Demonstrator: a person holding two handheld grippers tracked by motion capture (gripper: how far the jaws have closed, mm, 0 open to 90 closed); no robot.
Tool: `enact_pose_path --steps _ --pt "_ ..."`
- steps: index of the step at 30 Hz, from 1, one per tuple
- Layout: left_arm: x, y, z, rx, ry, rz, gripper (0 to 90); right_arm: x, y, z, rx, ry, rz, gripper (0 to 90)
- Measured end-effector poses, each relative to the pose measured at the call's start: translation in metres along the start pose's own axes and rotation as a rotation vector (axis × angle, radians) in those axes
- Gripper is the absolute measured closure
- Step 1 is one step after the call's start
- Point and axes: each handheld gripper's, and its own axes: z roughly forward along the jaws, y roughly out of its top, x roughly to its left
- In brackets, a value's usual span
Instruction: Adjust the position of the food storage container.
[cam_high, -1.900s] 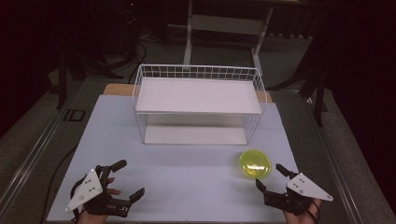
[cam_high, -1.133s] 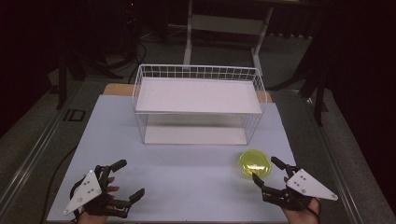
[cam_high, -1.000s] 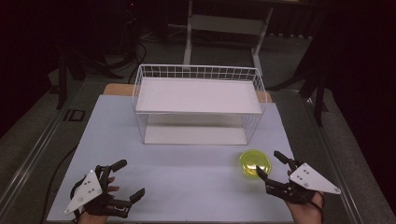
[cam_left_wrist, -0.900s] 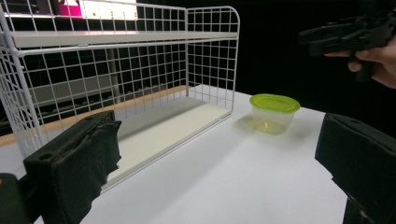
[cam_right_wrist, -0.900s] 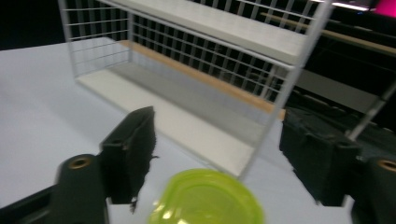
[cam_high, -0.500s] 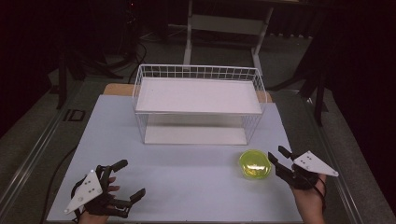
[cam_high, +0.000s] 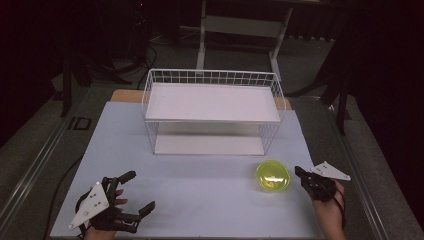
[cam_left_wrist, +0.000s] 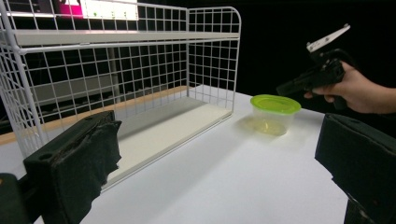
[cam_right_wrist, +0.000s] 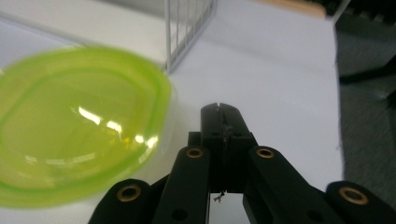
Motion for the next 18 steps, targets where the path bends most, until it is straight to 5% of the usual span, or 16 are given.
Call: enact_pose_path --steps 18 --pt "0.001 0.0 0.0 0.005 -0.004 0.0 0.4 0.019 -0.013 0.023 0.101 0.101 0.017 90.0"
